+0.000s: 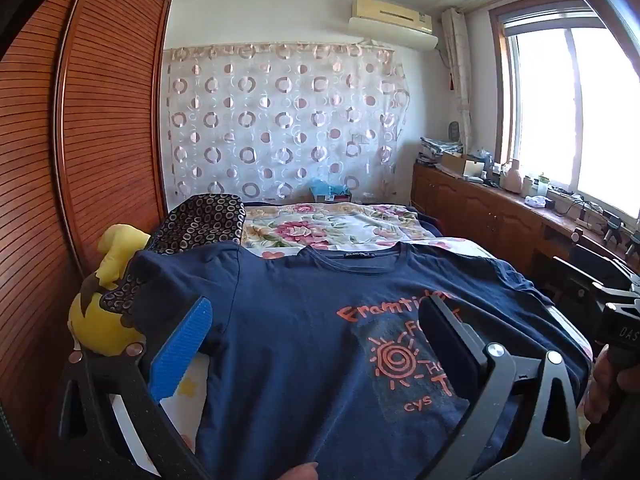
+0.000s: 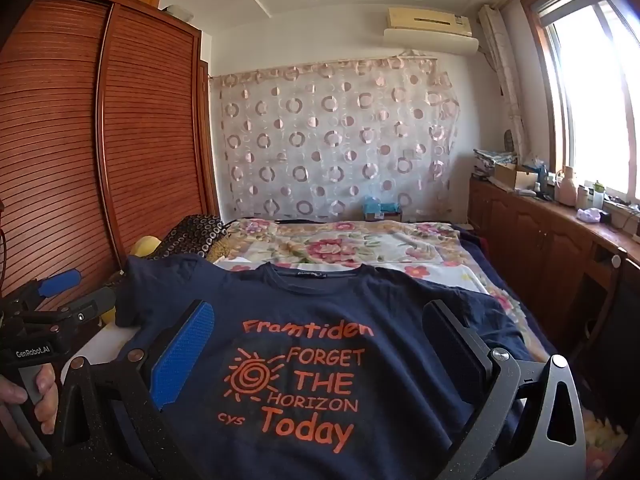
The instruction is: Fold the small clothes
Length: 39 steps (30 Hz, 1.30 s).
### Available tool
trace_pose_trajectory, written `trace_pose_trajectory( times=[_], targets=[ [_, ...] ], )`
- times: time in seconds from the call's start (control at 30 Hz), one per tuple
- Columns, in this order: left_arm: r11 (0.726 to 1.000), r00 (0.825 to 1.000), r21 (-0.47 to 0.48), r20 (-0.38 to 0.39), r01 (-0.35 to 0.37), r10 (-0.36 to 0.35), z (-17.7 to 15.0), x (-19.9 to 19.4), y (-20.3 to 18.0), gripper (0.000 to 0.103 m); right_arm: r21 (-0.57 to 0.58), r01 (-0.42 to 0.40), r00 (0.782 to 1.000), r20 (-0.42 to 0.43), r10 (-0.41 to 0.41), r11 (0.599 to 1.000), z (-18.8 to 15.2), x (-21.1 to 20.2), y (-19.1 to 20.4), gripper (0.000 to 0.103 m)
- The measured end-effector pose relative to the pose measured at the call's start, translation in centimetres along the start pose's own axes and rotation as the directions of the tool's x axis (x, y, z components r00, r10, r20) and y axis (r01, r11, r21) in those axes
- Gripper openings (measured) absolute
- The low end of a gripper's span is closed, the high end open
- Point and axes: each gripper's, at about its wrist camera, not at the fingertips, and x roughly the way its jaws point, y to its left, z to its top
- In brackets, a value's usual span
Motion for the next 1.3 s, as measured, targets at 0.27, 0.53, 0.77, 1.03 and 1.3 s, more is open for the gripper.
trace_pose_trajectory(
  times=[0.27,0.53,0.77,1.03,1.3],
  targets=[
    [1.000,1.000,0.011,0.012,-0.004,0.004,0.0,0.0,0.0,0.103,0.020,-0.010,1.000,0.001,0.010,1.000,0.0,-0.1,-0.1,0.103],
    [1.000,1.000,0.012,0.013,-0.006,0.006,0.0,0.0,0.1,0.103,0.022,-0.014,1.000,0.003,0.014,1.000,-0.2,0.0,-0.1,0.103],
    [1.000,1.000,0.015,0.017,-0.009,0.009,-0.1,-0.1,1.3,0.103,0.020,-0.015,1.000,0.005,0.015,1.000,-0.2,-0.1,-0.1,0.103],
    [1.000,1.000,0.018,0.019,-0.010,0.010,0.1,-0.5,0.7,0.103,0.020,-0.016,1.000,0.002,0.016,1.000,-0.3,0.1,0.0,0.103],
    [1.000,1.000,0.021,0.024,-0.013,0.013,0.6,-0.9,0.5,0.103,0.021,-0.018,1.000,0.001,0.018,1.000,-0.3,0.2,0.0,0.103]
  ],
)
